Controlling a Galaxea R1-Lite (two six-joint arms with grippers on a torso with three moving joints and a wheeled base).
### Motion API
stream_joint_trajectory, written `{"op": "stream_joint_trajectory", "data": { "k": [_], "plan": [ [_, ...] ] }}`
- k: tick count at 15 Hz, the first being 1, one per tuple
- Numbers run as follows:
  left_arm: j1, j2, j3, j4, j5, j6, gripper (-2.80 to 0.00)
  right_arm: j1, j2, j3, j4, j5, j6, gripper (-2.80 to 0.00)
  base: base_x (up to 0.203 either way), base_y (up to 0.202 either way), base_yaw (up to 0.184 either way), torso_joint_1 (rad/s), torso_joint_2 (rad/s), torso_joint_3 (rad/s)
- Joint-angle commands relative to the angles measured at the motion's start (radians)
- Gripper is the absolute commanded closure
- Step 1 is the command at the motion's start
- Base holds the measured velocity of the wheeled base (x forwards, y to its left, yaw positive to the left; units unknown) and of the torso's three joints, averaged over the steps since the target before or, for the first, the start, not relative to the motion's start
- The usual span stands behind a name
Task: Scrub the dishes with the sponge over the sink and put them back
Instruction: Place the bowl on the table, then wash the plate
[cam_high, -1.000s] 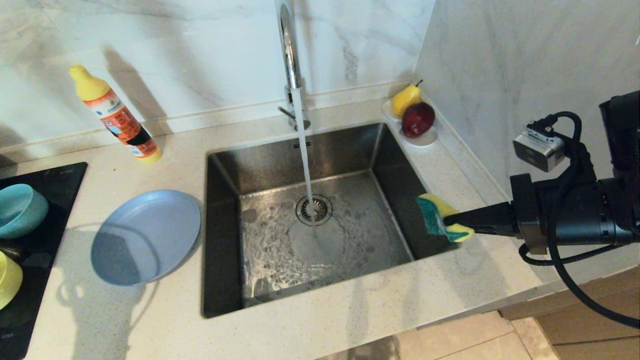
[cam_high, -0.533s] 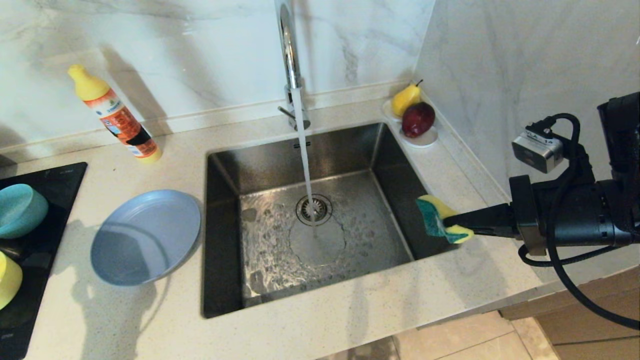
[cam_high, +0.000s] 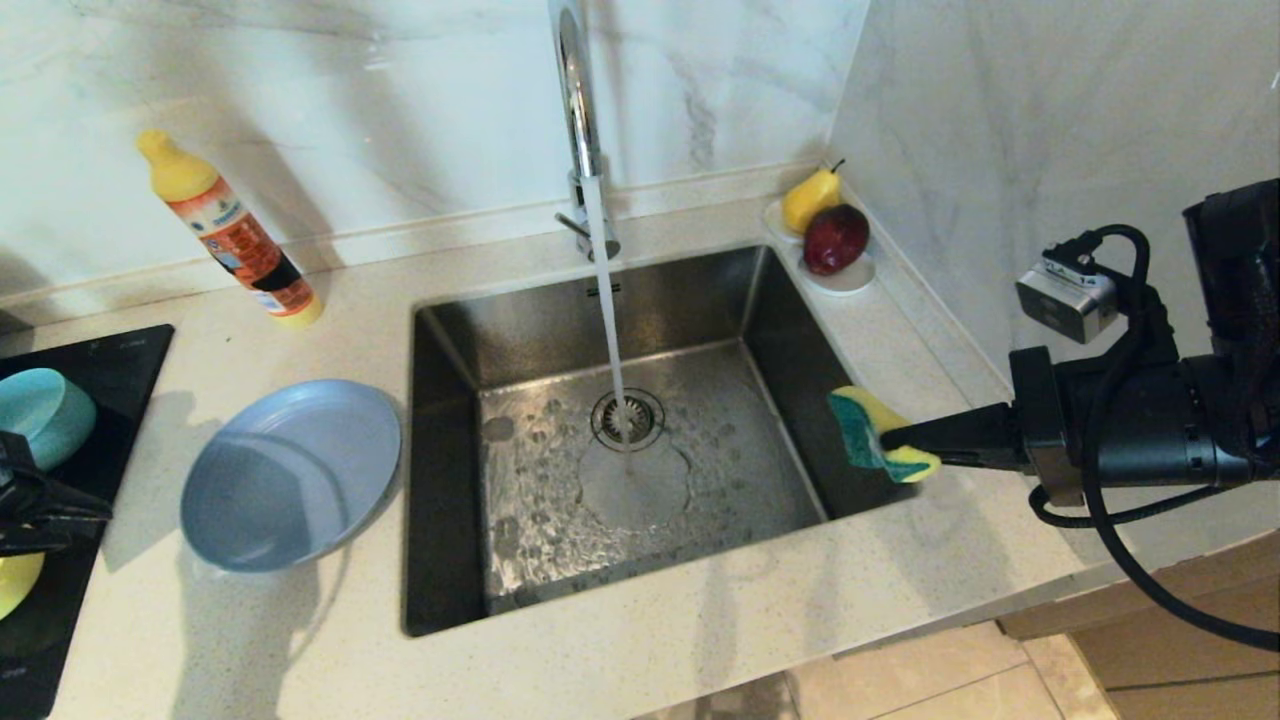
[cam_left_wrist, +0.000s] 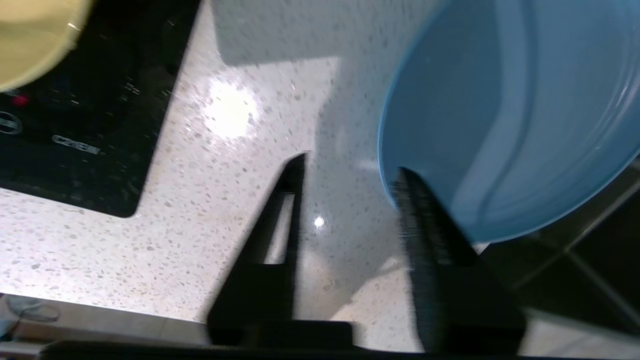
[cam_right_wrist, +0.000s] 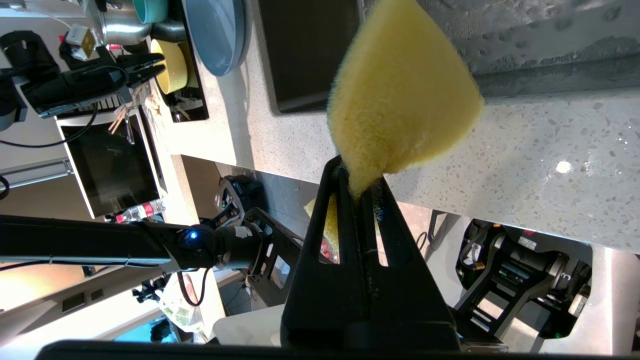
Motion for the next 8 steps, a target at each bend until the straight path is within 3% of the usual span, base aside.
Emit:
{"op": "stream_joint_trajectory", "data": {
  "k": [1,8],
  "plan": [
    [-0.021,0.012,0.017,-0.001,-0.004,0.021,-2.80,0.000,0.003,0.001,0.002,0.003,0.003,0.00,0.000,0.000,0.000,0.000,0.00,0.000],
    [-0.133,0.086,0.025,-0.009,0.012,0.030,-2.80,0.000,-0.005,0.007,0.002,0.003,0.003,0.00,0.000,0.000,0.000,0.000,0.00,0.000]
  ]
}}
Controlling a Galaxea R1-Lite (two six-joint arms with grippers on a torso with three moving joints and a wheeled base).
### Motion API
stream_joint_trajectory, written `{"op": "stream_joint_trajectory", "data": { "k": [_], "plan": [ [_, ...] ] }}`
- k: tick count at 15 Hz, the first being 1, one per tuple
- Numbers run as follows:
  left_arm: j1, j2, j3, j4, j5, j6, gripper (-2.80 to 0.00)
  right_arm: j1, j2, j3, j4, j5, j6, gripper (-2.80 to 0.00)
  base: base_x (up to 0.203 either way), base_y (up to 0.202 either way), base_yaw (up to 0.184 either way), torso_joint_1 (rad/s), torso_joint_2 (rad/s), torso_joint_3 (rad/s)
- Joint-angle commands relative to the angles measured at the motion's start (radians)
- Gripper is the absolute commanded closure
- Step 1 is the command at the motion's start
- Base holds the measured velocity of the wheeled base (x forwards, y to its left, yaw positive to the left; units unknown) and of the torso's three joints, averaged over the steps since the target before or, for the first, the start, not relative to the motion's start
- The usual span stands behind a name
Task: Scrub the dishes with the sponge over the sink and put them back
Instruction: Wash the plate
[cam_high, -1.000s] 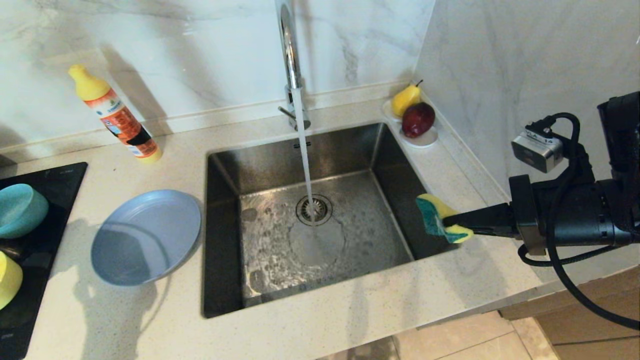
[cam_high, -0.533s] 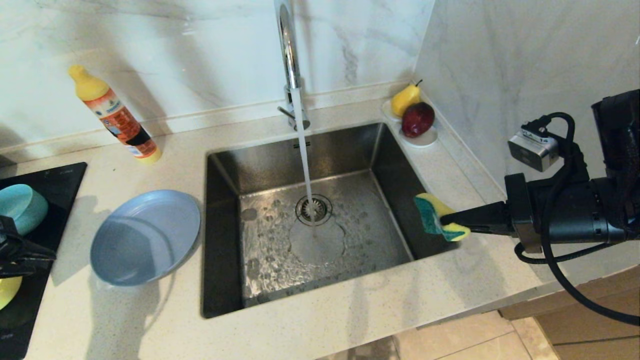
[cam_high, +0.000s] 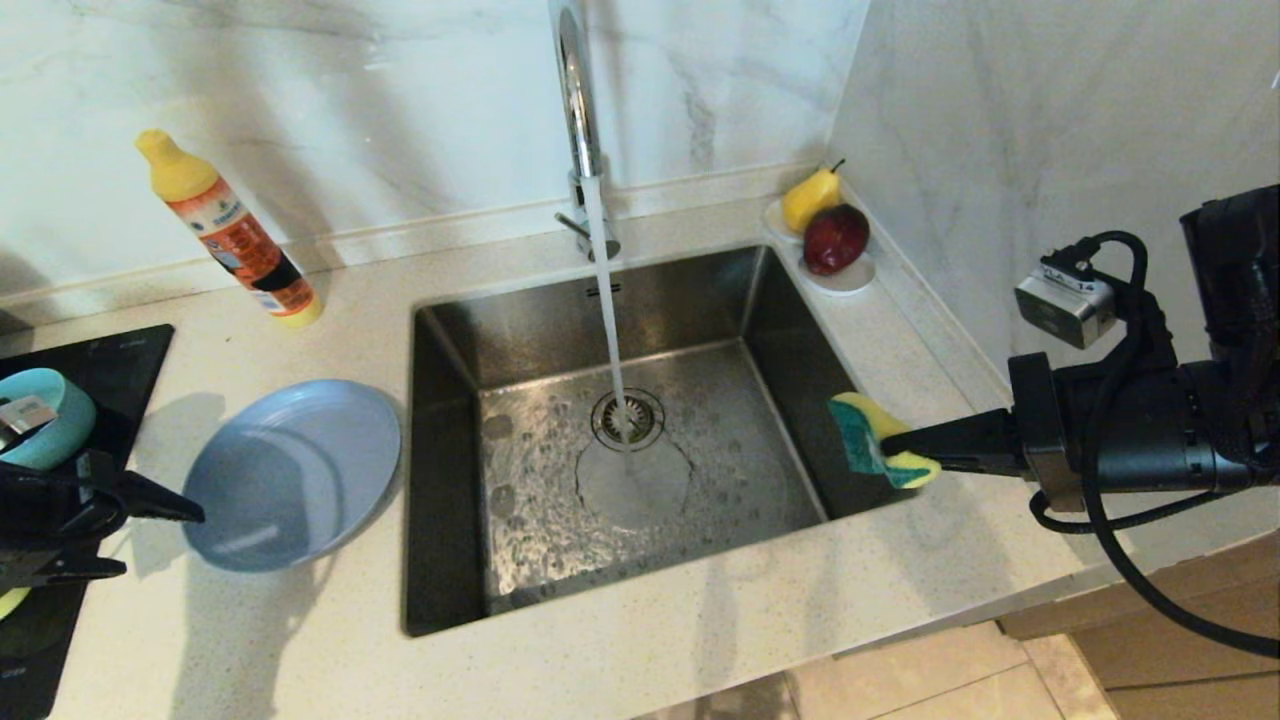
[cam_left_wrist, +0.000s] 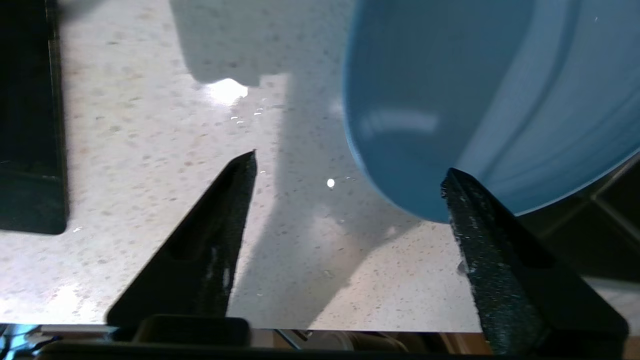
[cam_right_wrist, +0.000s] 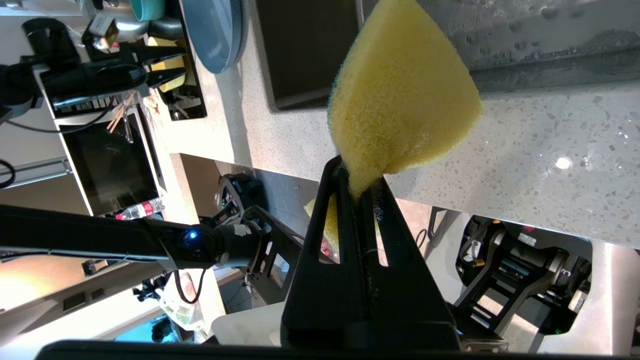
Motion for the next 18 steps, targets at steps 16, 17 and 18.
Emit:
{"op": "stream_joint_trajectory", "data": {
  "k": [16,17,18],
  "plan": [
    [-0.146,0.120,-0.048,-0.090,0.124,-0.078,-2.80,-0.001,-0.017,0.019,-0.001,0.003,0.003,0.00,0.000,0.000,0.000,0.000,0.00,0.000],
    [-0.146,0.126,-0.049,-0.090,0.124,-0.079,-2.80,-0.001,-0.017,0.021,-0.001,0.003,0.003,0.00,0.000,0.000,0.000,0.000,0.00,0.000],
    [-0.146,0.129,-0.049,-0.092,0.124,-0.079,-2.80,-0.001,-0.015,0.022,-0.001,0.003,0.003,0.00,0.000,0.000,0.000,0.000,0.00,0.000]
  ]
}}
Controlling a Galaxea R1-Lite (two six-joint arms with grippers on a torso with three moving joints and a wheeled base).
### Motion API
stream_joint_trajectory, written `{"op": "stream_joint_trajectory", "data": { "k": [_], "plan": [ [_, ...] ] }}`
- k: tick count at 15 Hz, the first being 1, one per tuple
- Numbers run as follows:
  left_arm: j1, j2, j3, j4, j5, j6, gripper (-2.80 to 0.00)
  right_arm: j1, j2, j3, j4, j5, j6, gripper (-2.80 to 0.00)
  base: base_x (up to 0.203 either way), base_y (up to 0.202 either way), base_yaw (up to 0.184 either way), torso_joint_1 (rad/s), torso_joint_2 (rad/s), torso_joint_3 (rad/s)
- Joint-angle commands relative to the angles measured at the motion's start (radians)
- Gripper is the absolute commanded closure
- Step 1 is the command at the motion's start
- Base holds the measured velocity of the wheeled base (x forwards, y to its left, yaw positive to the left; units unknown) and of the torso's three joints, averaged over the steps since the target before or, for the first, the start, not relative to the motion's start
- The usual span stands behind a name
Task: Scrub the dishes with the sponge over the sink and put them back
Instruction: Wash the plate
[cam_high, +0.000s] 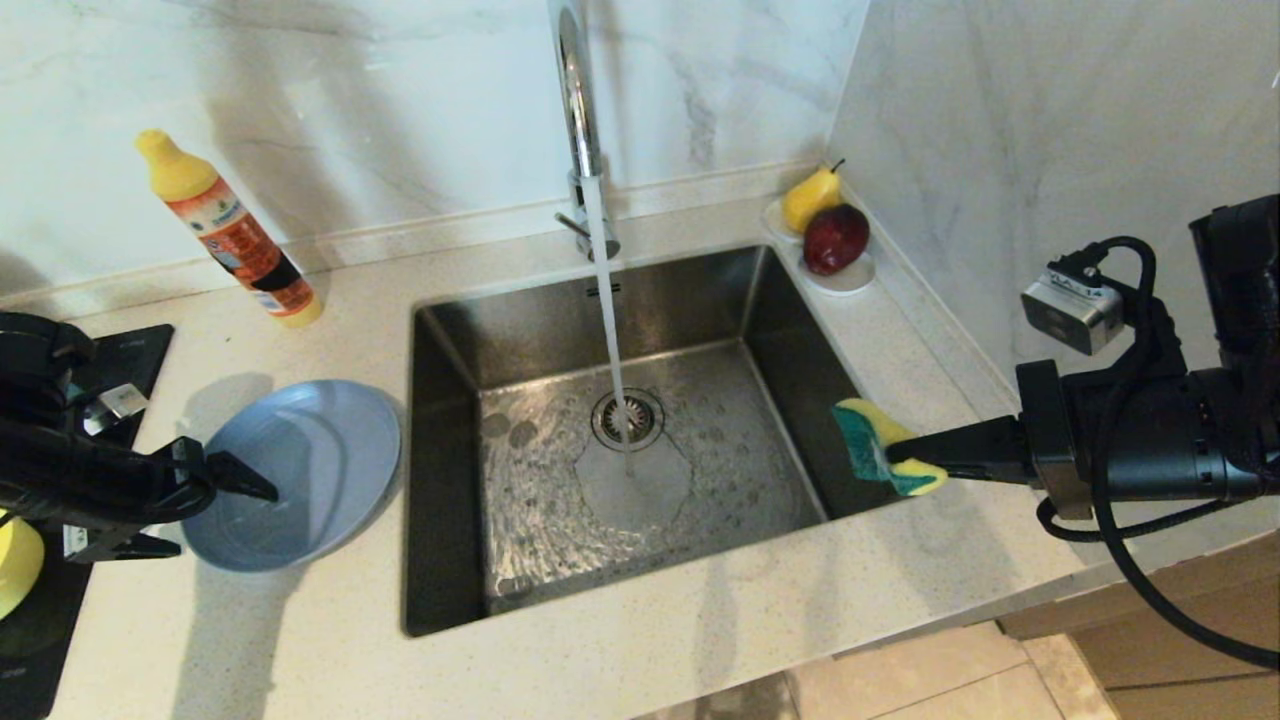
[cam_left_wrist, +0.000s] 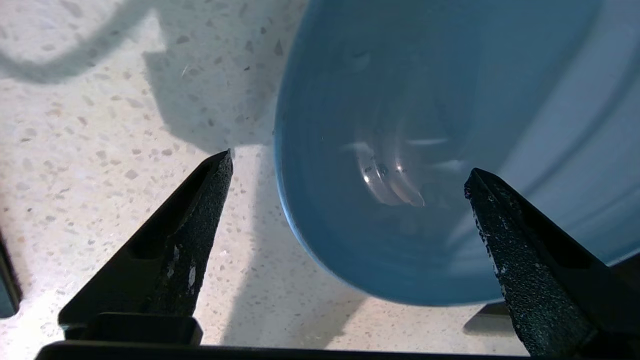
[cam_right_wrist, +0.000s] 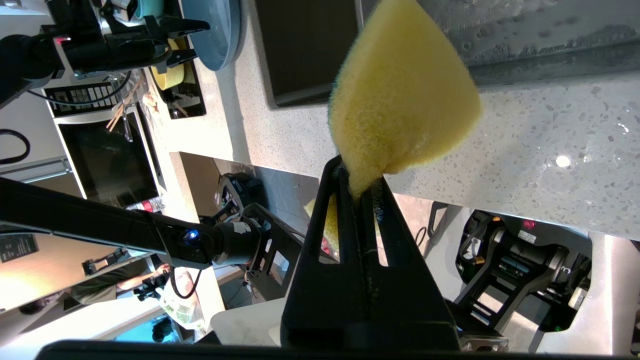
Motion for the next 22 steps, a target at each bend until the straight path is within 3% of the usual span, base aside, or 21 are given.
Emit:
{"op": "stream_joint_trajectory", "data": {
  "k": [1,4,5,15,22],
  "plan": [
    [0.001,0.019,-0.003,0.000,-0.001,-0.001,-2.80,0.000,0.000,0.001,0.001,0.003,0.003,0.00,0.000,0.000,0.000,0.000,0.00,0.000],
    [0.000,0.020,-0.007,0.000,-0.002,-0.001,-2.80,0.000,-0.001,0.001,0.001,0.003,0.003,0.00,0.000,0.000,0.000,0.000,0.00,0.000],
    [0.001,0.020,-0.007,0.000,0.000,-0.001,0.00,0.000,-0.001,0.001,0.001,0.003,0.003,0.00,0.000,0.000,0.000,0.000,0.00,0.000],
    [0.002,0.021,0.009,-0.033,0.001,-0.002,0.00,0.000,-0.002,0.001,0.001,0.003,0.003,0.00,0.000,0.000,0.000,0.000,0.00,0.000],
    [0.054,-0.056,-0.035,-0.028,-0.005,-0.015,0.00,0.000,0.000,0.001,0.001,0.003,0.005,0.00,0.000,0.000,0.000,0.000,0.00,0.000]
  ]
}}
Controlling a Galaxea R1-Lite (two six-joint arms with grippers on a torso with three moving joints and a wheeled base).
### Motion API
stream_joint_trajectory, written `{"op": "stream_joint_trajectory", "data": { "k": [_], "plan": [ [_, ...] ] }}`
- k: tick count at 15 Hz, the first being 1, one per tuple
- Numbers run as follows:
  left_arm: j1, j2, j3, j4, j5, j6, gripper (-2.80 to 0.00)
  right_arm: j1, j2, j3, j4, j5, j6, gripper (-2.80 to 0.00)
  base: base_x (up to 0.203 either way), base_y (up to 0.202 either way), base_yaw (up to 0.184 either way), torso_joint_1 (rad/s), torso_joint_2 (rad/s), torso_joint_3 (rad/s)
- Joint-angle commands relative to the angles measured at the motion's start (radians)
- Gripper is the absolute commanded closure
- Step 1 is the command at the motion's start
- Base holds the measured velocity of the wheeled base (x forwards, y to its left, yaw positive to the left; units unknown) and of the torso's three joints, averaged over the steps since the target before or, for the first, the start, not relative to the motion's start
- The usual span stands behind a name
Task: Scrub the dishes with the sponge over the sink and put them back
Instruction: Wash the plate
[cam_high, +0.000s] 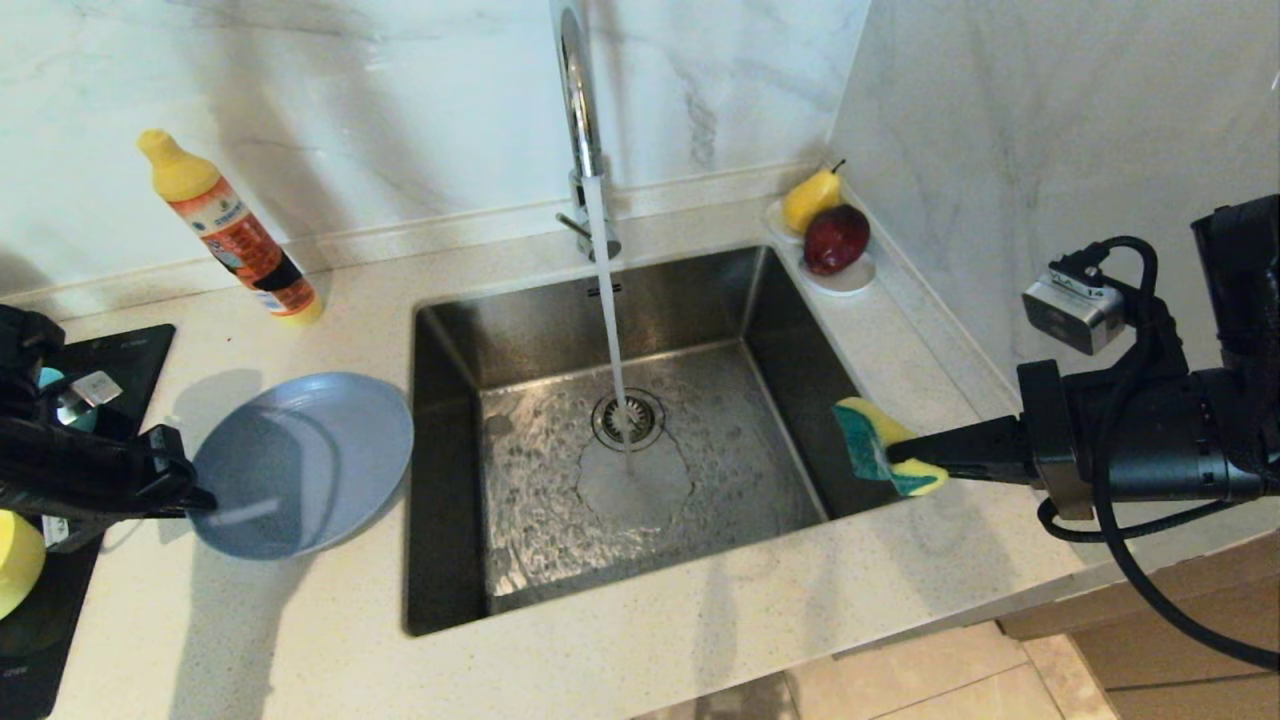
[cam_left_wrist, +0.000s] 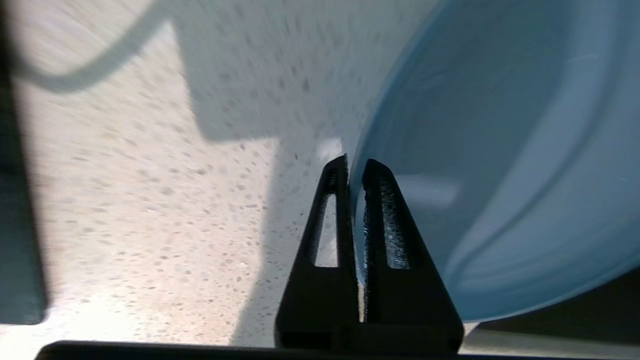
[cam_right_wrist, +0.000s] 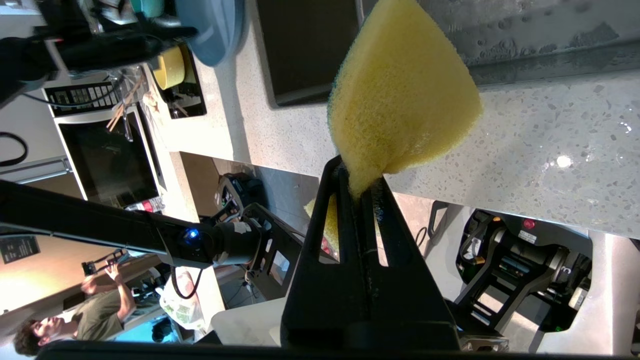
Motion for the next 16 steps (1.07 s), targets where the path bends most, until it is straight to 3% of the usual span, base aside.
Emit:
{"op": "stream_joint_trajectory", "data": {
  "k": [1,3,7,9,14,16],
  "plan": [
    [0.022,-0.046,-0.030,0.004,-0.010,-0.019,0.00,0.000,0.002,0.000,0.001,0.003,0.003,0.00,0.000,0.000,0.000,0.000,0.00,0.000],
    [0.027,-0.092,-0.045,0.004,-0.031,-0.066,0.00,0.002,0.002,-0.002,0.001,0.003,0.002,0.00,0.000,0.000,0.000,0.000,0.00,0.000],
    [0.022,-0.179,-0.041,0.013,-0.188,-0.164,0.00,0.002,-0.004,-0.002,0.001,0.003,0.003,0.00,0.000,0.000,0.000,0.000,0.00,0.000],
    [-0.018,-0.201,-0.038,0.009,-0.220,-0.219,0.00,0.003,-0.012,-0.002,0.001,0.003,0.003,0.00,0.000,0.000,0.000,0.000,0.00,0.000],
    [-0.222,-0.197,-0.048,-0.022,-0.205,-0.327,0.00,0.002,-0.041,0.000,0.001,0.024,0.005,0.00,0.000,0.000,0.000,0.000,0.00,0.000],
    [-0.319,-0.164,-0.048,-0.092,-0.115,-0.399,0.00,0.002,-0.056,0.012,0.002,0.023,0.005,0.00,0.000,0.000,0.000,0.000,0.00,0.000]
  ]
}}
